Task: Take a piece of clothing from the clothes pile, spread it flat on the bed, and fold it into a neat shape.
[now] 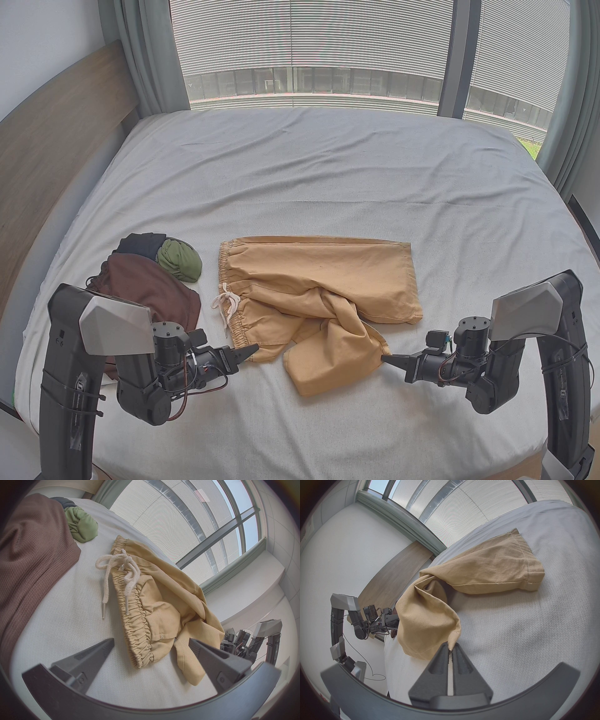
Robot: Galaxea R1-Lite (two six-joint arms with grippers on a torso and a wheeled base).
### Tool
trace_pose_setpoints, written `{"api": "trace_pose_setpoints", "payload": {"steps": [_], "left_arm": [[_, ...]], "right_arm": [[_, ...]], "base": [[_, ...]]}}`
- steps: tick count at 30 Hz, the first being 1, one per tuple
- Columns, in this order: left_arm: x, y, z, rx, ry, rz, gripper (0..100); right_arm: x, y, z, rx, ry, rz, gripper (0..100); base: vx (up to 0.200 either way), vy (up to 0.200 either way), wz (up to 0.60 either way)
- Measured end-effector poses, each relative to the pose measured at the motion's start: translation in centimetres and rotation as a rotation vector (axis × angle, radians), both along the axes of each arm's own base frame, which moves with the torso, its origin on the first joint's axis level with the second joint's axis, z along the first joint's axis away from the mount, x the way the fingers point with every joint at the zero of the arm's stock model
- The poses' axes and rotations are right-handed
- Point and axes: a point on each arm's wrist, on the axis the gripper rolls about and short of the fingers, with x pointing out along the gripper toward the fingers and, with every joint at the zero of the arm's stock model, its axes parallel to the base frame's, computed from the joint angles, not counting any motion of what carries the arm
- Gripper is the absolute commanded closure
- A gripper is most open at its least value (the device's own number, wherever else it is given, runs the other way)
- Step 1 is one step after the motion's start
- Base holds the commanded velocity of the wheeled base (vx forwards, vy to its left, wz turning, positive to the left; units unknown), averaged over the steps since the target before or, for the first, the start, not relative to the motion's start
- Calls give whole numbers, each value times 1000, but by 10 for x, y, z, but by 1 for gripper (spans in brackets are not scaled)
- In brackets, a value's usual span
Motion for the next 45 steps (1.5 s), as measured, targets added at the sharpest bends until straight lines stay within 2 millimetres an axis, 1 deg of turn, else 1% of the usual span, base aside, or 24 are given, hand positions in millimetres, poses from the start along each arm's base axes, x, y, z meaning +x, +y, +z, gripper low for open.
{"api": "trace_pose_setpoints", "payload": {"steps": [10, 14, 18, 23, 30, 40, 45], "left_arm": [[2, -1, -2, 3, -6, -1, 100], [0, 3, -1, 4, 1, 8, 100], [-7, 10, 7, 3, 16, 18, 100], [-18, 27, 23, -2, 27, 42, 100], [-18, 43, 38, -11, -2, 86, 100], [-15, 45, 40, -14, -15, 95, 100], [-14, 45, 39, -14, -16, 95, 100]], "right_arm": [[-1, -1, 0, -2, 5, -1, 100], [-5, -4, 0, -8, 14, -1, 100], [-9, -10, 3, -17, 6, 19, 100], [-11, -23, 14, -17, -16, 10, 100], [-5, -43, 28, -5, -58, -43, 100], [12, -63, 37, 16, -113, -108, 100], [19, -65, 36, 27, -120, -126, 100]], "base": [[0, 0, 0], [0, 0, 0], [0, 0, 0], [0, 0, 0], [0, 0, 0], [0, 0, 0], [0, 0, 0]]}}
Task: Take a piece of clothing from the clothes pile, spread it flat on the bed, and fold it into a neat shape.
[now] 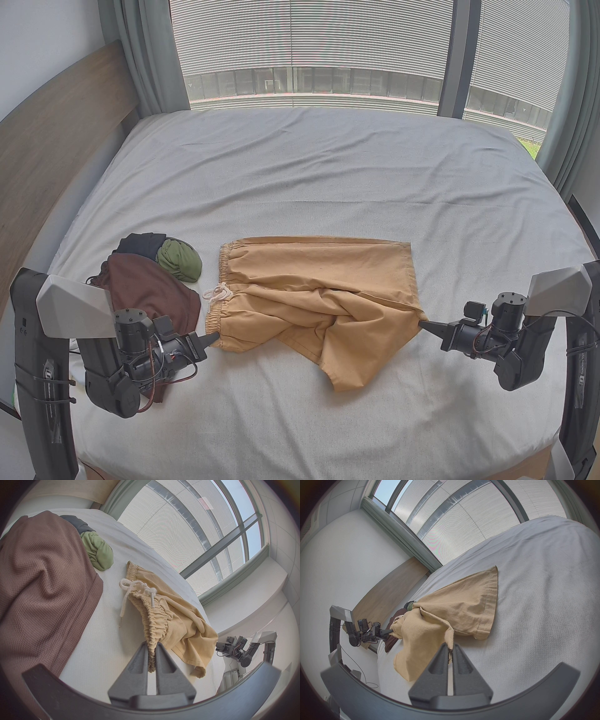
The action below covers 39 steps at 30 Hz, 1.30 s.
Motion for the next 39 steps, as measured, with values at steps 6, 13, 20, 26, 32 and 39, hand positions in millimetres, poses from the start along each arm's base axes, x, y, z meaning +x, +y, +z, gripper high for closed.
{"api": "trace_pose_setpoints", "payload": {"steps": [6, 13, 20, 26, 32, 39], "left_arm": [[0, -1, -1, 2, 0, -2, 100], [0, -2, -3, 5, 4, -8, 100], [0, -3, -6, 7, 11, -10, 100], [0, -3, -6, 7, 13, -11, 100], [0, -3, -6, 6, 12, -11, 100], [-1, -4, -6, 6, 11, -13, 100]], "right_arm": [[7, 0, -7, -2, -6, -7, 100], [9, 3, -12, -2, -1, 1, 0], [-1, 5, -18, -6, 42, 18, 0], [-11, 19, -27, -10, 90, 61, 0], [-15, 37, -39, -16, 123, 110, 0], [-15, 53, -47, -15, 129, 155, 0]], "base": [[0, 0, 0], [0, 0, 0], [0, 0, 0], [0, 0, 0], [0, 0, 0], [0, 0, 0]]}}
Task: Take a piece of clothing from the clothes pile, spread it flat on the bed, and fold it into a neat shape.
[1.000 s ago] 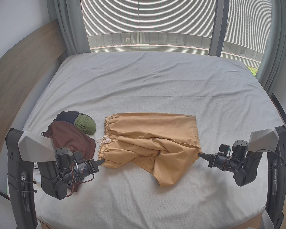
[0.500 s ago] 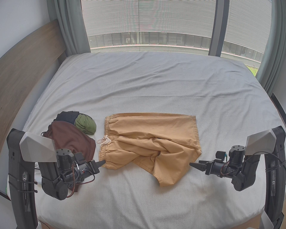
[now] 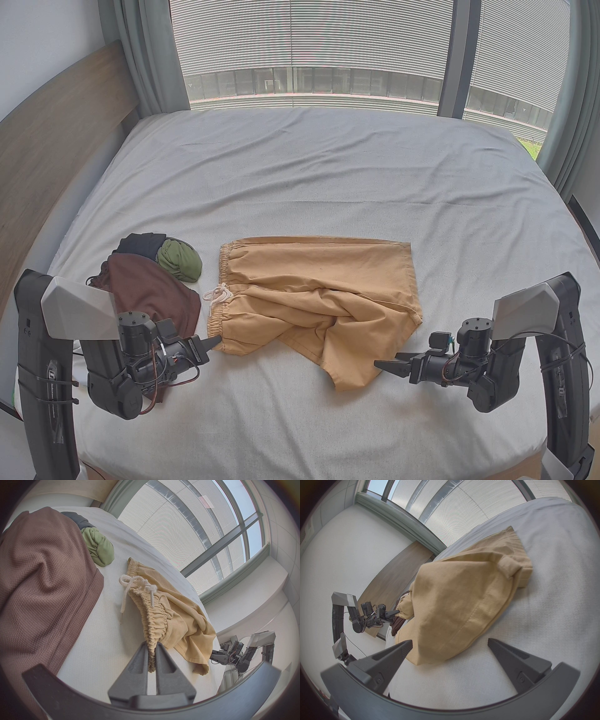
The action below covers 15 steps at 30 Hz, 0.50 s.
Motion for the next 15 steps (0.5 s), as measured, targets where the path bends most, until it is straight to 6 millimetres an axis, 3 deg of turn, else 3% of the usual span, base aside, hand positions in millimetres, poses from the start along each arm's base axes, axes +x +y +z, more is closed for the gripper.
{"api": "trace_pose_setpoints", "payload": {"steps": [15], "left_arm": [[0, -1, 0, 1, -2, -2, 100]], "right_arm": [[-2, 24, -5, 15, -5, 87, 0]], "base": [[0, 0, 0]]}}
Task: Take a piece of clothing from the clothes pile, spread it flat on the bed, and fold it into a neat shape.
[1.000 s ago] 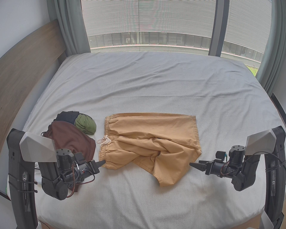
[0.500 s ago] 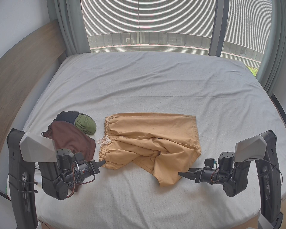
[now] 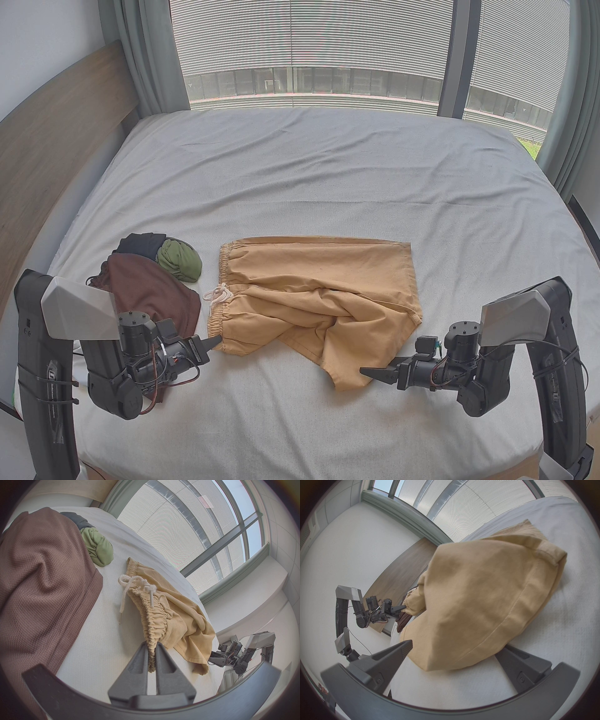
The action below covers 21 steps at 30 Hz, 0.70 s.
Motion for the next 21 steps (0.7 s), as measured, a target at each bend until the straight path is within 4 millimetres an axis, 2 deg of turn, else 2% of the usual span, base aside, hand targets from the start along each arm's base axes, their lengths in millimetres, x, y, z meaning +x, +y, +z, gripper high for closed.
{"api": "trace_pose_setpoints", "payload": {"steps": [21], "left_arm": [[0, 0, 0, 0, -1, 0, 100]], "right_arm": [[-20, 0, 43, 52, -22, 105, 0]], "base": [[0, 0, 0]]}}
